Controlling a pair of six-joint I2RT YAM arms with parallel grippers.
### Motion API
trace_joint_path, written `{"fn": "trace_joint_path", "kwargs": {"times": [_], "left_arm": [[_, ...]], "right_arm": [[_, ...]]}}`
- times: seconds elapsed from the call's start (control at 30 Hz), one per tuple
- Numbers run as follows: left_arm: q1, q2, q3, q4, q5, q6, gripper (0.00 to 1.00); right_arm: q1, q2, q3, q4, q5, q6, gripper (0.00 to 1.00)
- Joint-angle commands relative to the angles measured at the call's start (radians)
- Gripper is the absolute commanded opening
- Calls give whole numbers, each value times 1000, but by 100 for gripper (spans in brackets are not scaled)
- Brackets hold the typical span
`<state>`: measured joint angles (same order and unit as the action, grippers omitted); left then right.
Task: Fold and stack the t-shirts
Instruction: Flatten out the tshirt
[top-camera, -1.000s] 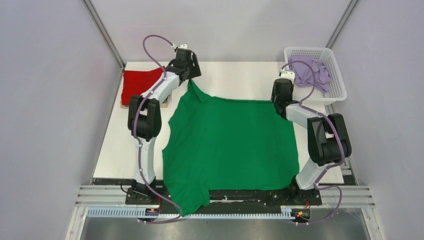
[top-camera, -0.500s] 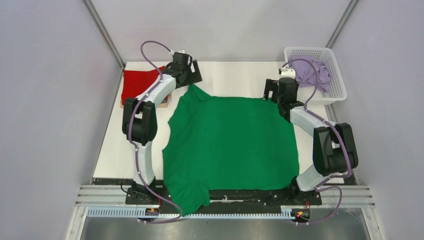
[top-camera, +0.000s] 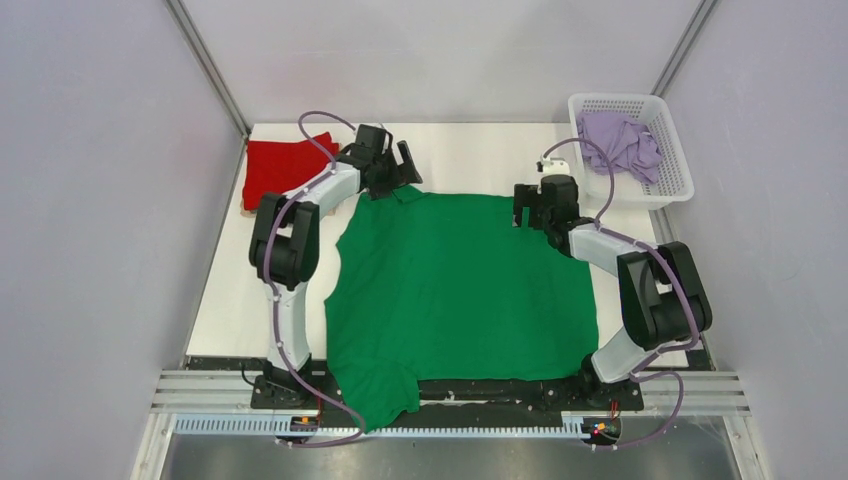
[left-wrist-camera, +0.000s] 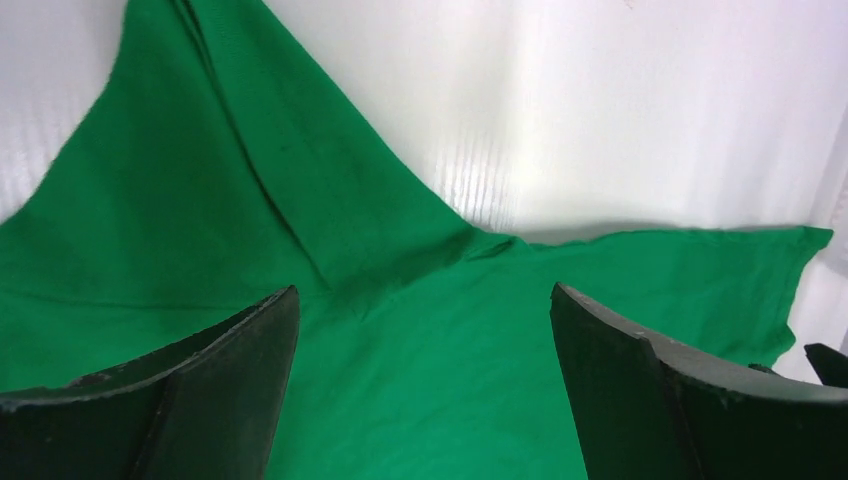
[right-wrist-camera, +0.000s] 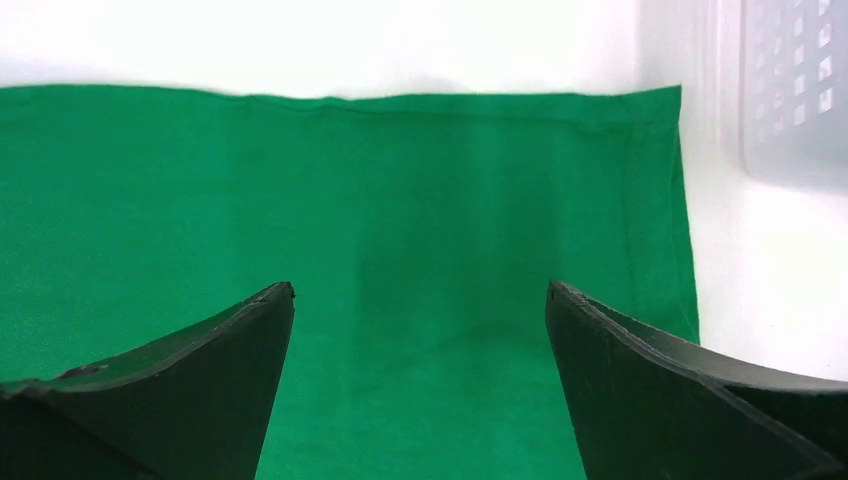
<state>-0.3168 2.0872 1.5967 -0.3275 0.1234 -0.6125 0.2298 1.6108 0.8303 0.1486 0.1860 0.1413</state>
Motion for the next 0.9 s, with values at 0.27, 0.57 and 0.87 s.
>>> {"fn": "trace_joint_path", "kwargs": {"times": [0.27,0.57,0.87], "left_arm": [[-11,128,92,56,63,-70,100],[-15,194,172,97,97,-113,100],[-24,329,362,191,127,-223,100]], "right_arm": [[-2,37,-7,16,8,-3,98],[-1,56,9,7,16,-8,98],[-1,62,10,-1,45,-12,98]]}}
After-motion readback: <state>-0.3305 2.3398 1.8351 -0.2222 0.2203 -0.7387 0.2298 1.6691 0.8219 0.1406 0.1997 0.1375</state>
